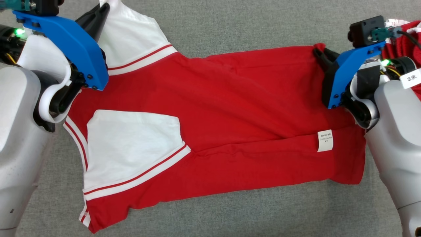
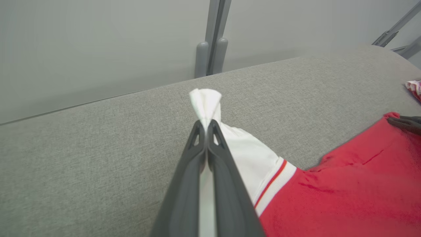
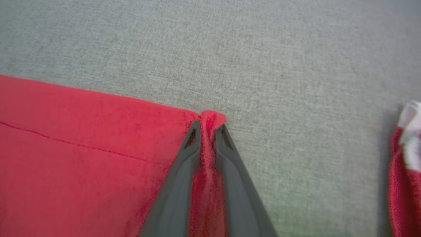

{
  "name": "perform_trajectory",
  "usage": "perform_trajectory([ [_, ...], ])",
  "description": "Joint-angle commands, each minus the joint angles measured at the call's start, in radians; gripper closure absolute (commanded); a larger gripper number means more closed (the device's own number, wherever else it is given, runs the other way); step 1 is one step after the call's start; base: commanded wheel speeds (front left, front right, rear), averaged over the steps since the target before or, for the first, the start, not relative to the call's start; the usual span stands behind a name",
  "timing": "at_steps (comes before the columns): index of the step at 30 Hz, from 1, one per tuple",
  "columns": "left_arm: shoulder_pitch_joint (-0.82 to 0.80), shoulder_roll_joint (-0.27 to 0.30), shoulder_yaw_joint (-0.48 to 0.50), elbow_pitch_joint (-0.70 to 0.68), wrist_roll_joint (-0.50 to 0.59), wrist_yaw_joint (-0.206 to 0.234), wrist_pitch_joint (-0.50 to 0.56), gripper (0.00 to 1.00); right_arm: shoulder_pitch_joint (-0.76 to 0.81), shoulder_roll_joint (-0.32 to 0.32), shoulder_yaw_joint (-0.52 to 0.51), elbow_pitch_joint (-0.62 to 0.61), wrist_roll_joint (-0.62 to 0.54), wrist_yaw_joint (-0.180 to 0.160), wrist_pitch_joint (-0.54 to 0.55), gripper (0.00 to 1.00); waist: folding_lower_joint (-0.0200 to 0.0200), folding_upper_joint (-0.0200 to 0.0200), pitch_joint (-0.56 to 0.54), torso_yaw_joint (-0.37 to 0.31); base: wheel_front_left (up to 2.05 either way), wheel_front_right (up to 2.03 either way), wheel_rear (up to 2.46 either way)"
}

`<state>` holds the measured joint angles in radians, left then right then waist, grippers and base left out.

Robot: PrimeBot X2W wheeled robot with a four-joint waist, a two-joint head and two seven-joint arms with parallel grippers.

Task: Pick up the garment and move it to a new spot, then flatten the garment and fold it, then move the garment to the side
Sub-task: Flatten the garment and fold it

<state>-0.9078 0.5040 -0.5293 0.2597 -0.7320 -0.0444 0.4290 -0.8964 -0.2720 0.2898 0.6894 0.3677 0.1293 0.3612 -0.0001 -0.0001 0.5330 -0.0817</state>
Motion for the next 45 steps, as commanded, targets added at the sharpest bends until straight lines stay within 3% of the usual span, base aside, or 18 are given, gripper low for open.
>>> perform_trajectory([
  [1,0.004,0.004,0.007,-0.006,-0.006,0.002,-0.009,1.00,0.010,0.010,0.017,0.038,-0.005,0.003,-0.017,1.00,0.0001,0.0001,-0.001,-0.001,0.00,0.00,0.00],
  [7,0.031,0.015,0.017,-0.028,-0.011,0.004,-0.033,1.00,-0.025,0.027,0.030,0.108,0.016,0.002,-0.133,1.00,0.0001,0.0001,-0.025,0.002,0.00,0.00,0.00],
  [13,0.094,0.024,0.022,-0.081,-0.025,0.009,-0.068,1.00,-0.011,-0.007,0.064,0.110,0.064,0.002,-0.203,1.00,0.0001,0.0001,-0.084,0.008,0.00,0.00,0.00],
  [23,0.261,0.055,0.025,-0.200,-0.059,0.028,-0.107,1.00,0.128,-0.097,0.130,-0.013,0.151,0.002,-0.224,1.00,0.0001,0.0001,-0.217,0.020,0.00,0.00,0.00],
  [31,0.482,0.082,0.008,-0.335,-0.097,0.082,-0.113,1.00,0.319,-0.171,0.137,-0.166,0.201,0.002,-0.182,1.00,0.0001,0.0001,-0.314,0.038,0.00,0.00,0.00],
  [36,0.588,0.060,-0.022,-0.334,-0.110,0.103,-0.138,1.00,0.405,-0.179,0.097,-0.225,0.193,0.002,-0.173,1.00,0.0001,0.0001,-0.324,0.052,0.00,0.00,0.00],
  [45,0.648,-0.010,-0.048,-0.189,-0.111,0.089,-0.233,1.00,0.490,-0.156,0.032,-0.263,0.160,0.002,-0.171,1.00,0.0001,0.0001,-0.310,0.061,0.00,0.00,0.00],
])
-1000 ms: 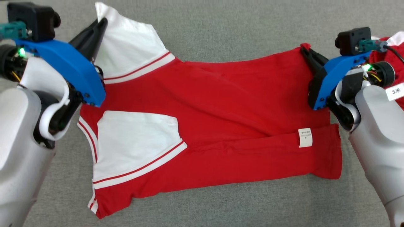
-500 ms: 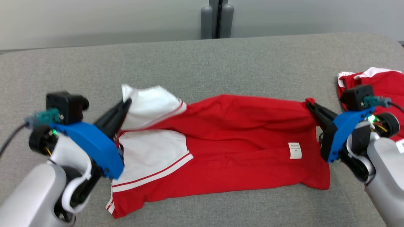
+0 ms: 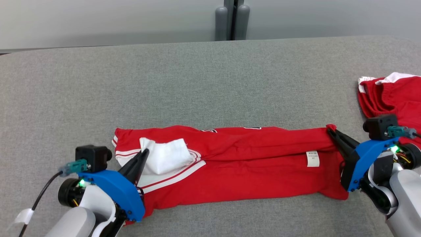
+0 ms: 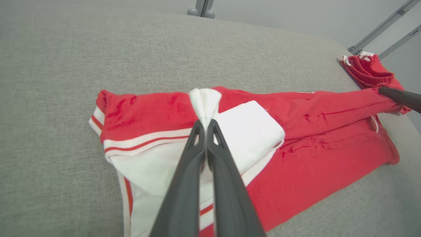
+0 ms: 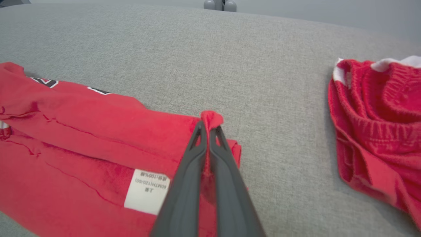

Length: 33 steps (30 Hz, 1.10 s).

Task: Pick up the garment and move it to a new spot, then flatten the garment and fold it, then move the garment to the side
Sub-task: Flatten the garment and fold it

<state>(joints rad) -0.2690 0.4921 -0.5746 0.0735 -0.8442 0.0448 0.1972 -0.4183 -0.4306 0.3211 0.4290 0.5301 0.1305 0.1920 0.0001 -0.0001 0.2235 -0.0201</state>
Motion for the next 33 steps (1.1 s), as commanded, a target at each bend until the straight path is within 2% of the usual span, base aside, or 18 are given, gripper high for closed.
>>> perform_trajectory([
  [1,0.012,-0.002,-0.001,0.006,-0.002,-0.003,-0.010,1.00,0.019,0.003,-0.007,-0.010,-0.005,0.001,-0.003,1.00,-0.0001,0.0001,0.001,0.000,0.00,0.00,0.00],
  [9,0.083,-0.017,0.034,0.021,-0.050,-0.001,-0.071,1.00,0.100,0.017,-0.055,-0.090,-0.056,0.001,-0.034,1.00,-0.0001,0.0001,-0.001,0.002,0.00,0.00,0.00],
  [10,0.091,-0.019,0.031,0.027,-0.052,0.000,-0.076,0.76,0.112,0.022,-0.063,-0.097,-0.066,0.001,-0.042,0.94,-0.0001,0.0001,-0.002,0.003,0.00,0.00,0.00],
  [11,0.099,-0.025,0.031,0.034,-0.056,0.003,-0.081,0.53,0.125,0.028,-0.070,-0.103,-0.076,0.001,-0.049,0.67,-0.0001,0.0001,-0.003,0.003,0.00,0.00,0.00],
  [12,0.107,-0.035,0.032,0.041,-0.063,0.006,-0.088,0.27,0.138,0.036,-0.080,-0.108,-0.085,0.001,-0.056,0.54,-0.0001,0.0001,-0.005,0.003,0.00,0.00,0.00],
  [13,0.113,-0.045,0.037,0.045,-0.069,0.009,-0.097,0.13,0.152,0.044,-0.093,-0.112,-0.091,0.001,-0.062,0.44,-0.0001,0.0001,-0.006,0.004,0.00,0.00,0.00],
  [14,0.119,-0.051,0.041,0.053,-0.074,0.017,-0.106,0.00,0.166,0.049,-0.104,-0.114,-0.097,0.001,-0.066,0.10,-0.0001,0.0001,-0.009,0.004,0.00,0.00,0.00],
  [15,0.124,-0.053,0.045,0.063,-0.073,0.024,-0.116,0.00,0.180,0.054,-0.118,-0.117,-0.102,0.000,-0.070,0.00,-0.0001,0.0001,-0.011,0.005,0.00,0.00,0.00],
  [26,0.122,-0.093,0.099,0.099,0.023,0.107,-0.339,0.00,0.261,0.112,-0.267,-0.145,-0.163,0.001,-0.044,0.00,-0.0001,0.0001,-0.051,0.008,0.00,0.00,0.00],
  [33,0.087,-0.145,0.092,0.112,0.081,0.149,-0.416,0.00,0.241,0.136,-0.311,-0.190,-0.161,0.001,0.044,0.00,-0.0001,0.0001,-0.082,0.027,0.00,0.00,0.00],
])
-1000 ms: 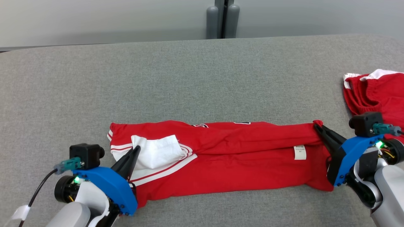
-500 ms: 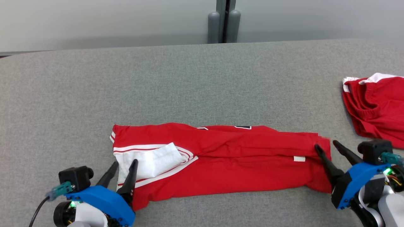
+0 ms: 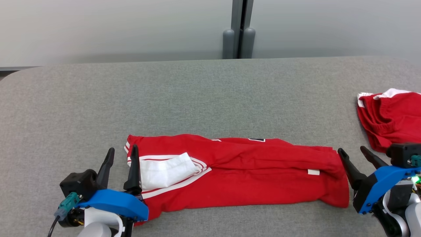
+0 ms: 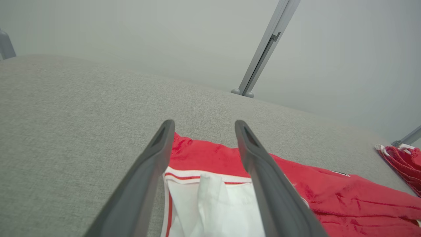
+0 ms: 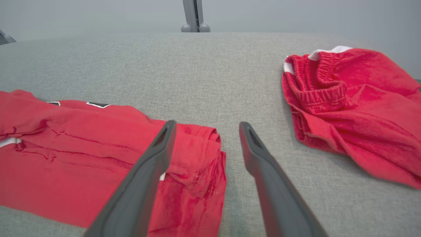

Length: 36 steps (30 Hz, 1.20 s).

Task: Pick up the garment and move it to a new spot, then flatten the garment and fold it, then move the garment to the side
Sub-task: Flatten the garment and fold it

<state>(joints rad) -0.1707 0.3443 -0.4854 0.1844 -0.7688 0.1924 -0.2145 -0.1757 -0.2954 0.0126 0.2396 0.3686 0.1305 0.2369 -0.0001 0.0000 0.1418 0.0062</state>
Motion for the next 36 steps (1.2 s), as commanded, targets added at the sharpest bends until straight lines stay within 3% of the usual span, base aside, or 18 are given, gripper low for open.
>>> perform_trajectory([
  [1,-0.017,-0.004,0.005,0.004,0.013,0.010,-0.011,0.00,-0.006,0.004,-0.006,0.000,-0.003,0.001,0.020,0.00,0.0001,0.0000,-0.003,0.004,0.00,0.00,0.00],
  [8,-0.035,-0.041,0.004,0.021,0.036,0.024,-0.032,0.00,-0.011,0.020,-0.040,0.088,-0.033,0.001,0.095,0.00,0.0001,0.0000,-0.009,0.052,0.00,0.00,0.00],
  [14,-0.022,-0.040,0.016,0.027,0.034,0.036,-0.036,0.00,-0.031,0.053,-0.088,0.243,-0.058,0.001,0.085,0.00,0.0001,0.0000,0.003,0.099,0.00,0.00,0.00],
  [19,-0.011,-0.036,0.028,0.023,0.032,0.034,-0.041,0.00,-0.052,0.077,-0.063,0.327,-0.059,0.001,0.082,0.00,0.0001,0.0000,0.007,0.109,0.00,0.00,0.00],
  [20,-0.009,-0.037,0.030,0.023,0.033,0.035,-0.042,0.00,-0.060,0.081,-0.058,0.341,-0.062,0.001,0.081,0.12,0.0001,0.0000,0.007,0.109,0.00,0.00,0.00],
  [21,-0.009,-0.037,0.030,0.023,0.033,0.035,-0.042,0.00,-0.060,0.081,-0.058,0.341,-0.062,0.001,0.081,0.12,0.0001,0.0000,0.007,0.109,0.00,0.00,0.00],
  [22,-0.008,-0.039,0.032,0.021,0.033,0.038,-0.043,0.00,-0.077,0.088,-0.048,0.366,-0.064,0.001,0.077,0.71,0.0001,0.0000,0.005,0.108,0.00,0.00,0.00],
  [23,-0.008,-0.039,0.032,0.021,0.033,0.038,-0.043,0.00,-0.077,0.088,-0.048,0.366,-0.064,0.001,0.077,0.71,0.0001,0.0000,0.005,0.108,0.00,0.00,0.00],
  [24,-0.007,-0.040,0.032,0.019,0.034,0.038,-0.043,0.00,-0.086,0.089,-0.042,0.374,-0.066,0.001,0.072,0.92,0.0001,0.0000,0.004,0.105,0.00,0.00,0.00],
  [25,-0.007,-0.040,0.033,0.019,0.035,0.039,-0.042,0.00,-0.096,0.087,-0.040,0.380,-0.065,0.001,0.066,1.00,0.0001,0.0000,0.002,0.101,0.00,0.00,0.00],
  [36,0.006,-0.052,0.015,0.018,0.037,0.038,-0.043,0.00,-0.142,-0.059,-0.089,0.319,-0.028,0.000,0.070,1.00,0.0001,0.0000,-0.029,0.027,0.00,0.00,0.00],
])
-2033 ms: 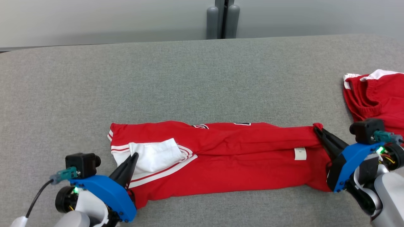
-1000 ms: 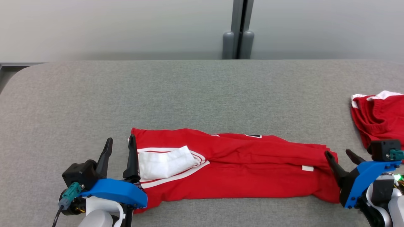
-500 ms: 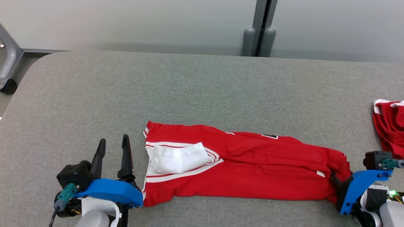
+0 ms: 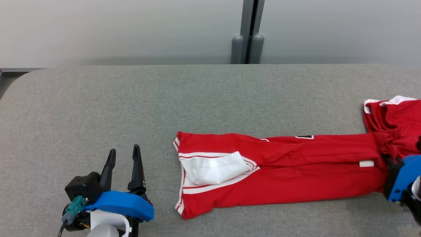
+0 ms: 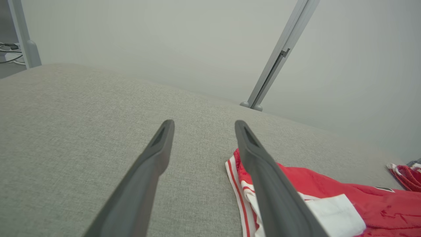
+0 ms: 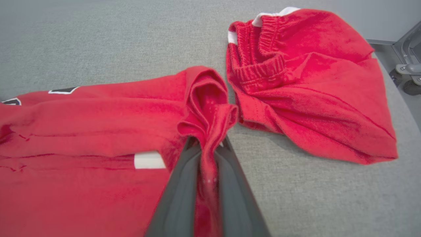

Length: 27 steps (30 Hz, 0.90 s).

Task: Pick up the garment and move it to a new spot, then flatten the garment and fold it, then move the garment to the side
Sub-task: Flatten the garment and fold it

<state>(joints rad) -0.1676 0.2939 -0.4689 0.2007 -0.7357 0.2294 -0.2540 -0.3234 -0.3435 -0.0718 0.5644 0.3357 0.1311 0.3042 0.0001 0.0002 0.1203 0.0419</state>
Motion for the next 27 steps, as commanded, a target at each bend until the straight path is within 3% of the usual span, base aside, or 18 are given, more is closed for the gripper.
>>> perform_trajectory([
  [1,0.007,-0.002,-0.004,0.002,0.004,0.001,-0.004,0.00,0.015,-0.026,-0.018,-0.020,0.011,-0.001,0.013,1.00,-0.0001,-0.0002,-0.011,-0.016,0.00,0.00,0.00],
  [5,0.014,-0.002,-0.010,0.008,0.003,0.000,-0.003,0.00,0.041,-0.052,-0.059,-0.076,0.019,0.000,0.058,1.00,-0.0001,-0.0002,-0.016,-0.037,0.00,0.00,0.00],
  [10,0.017,-0.006,-0.017,0.021,-0.001,-0.003,0.003,0.00,0.067,-0.001,-0.068,-0.159,0.050,0.000,0.101,1.00,-0.0001,-0.0002,-0.035,-0.052,0.00,0.00,0.00],
  [21,0.027,-0.023,-0.039,0.040,-0.009,-0.015,0.006,0.00,0.141,0.079,0.070,-0.474,0.165,0.000,0.233,1.00,-0.0001,-0.0002,-0.093,-0.010,0.00,0.00,0.00],
  [27,0.017,-0.024,-0.038,0.036,-0.012,-0.018,0.005,0.00,0.133,0.146,0.153,-0.549,0.210,0.000,0.264,1.00,-0.0001,-0.0002,-0.078,0.032,0.00,0.00,0.00],
])
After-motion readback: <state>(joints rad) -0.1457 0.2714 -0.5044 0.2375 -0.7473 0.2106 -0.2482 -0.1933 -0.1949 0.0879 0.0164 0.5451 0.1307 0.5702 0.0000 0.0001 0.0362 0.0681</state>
